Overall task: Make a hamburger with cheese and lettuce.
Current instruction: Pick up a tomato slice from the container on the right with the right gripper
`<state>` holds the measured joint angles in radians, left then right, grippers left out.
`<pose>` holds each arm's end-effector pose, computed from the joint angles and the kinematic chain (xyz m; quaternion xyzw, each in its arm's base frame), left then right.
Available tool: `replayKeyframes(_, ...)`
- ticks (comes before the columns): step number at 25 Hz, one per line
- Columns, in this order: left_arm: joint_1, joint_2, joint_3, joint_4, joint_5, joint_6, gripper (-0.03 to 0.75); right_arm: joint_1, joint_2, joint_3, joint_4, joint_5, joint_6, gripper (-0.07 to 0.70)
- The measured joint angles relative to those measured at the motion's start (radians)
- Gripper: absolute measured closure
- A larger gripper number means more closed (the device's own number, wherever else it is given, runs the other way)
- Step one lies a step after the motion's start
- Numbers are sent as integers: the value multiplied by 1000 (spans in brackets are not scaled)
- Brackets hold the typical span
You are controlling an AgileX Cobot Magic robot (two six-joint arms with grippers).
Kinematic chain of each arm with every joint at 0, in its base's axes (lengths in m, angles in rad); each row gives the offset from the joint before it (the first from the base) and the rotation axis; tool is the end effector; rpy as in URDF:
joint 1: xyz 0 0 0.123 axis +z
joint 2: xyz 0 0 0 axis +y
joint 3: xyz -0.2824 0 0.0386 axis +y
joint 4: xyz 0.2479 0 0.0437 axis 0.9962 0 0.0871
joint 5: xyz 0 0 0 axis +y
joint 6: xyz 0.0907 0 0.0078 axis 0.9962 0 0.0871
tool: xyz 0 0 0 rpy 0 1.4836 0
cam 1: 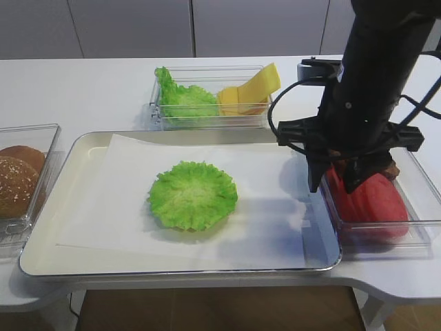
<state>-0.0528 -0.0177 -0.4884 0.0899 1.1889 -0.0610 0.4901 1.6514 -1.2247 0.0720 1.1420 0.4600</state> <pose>-0.0119 0.0082 0.2641 -0.0084 0.8825 0.0180 0.4698 0.2734 0.1526 0.2481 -0.0015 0.9984 0.0501 0.0244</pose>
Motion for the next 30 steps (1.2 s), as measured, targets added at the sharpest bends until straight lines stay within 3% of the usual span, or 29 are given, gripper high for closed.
replayKeyframes(30,0,0,0,0,0,0,363,0,0,0,22,5,-15,260)
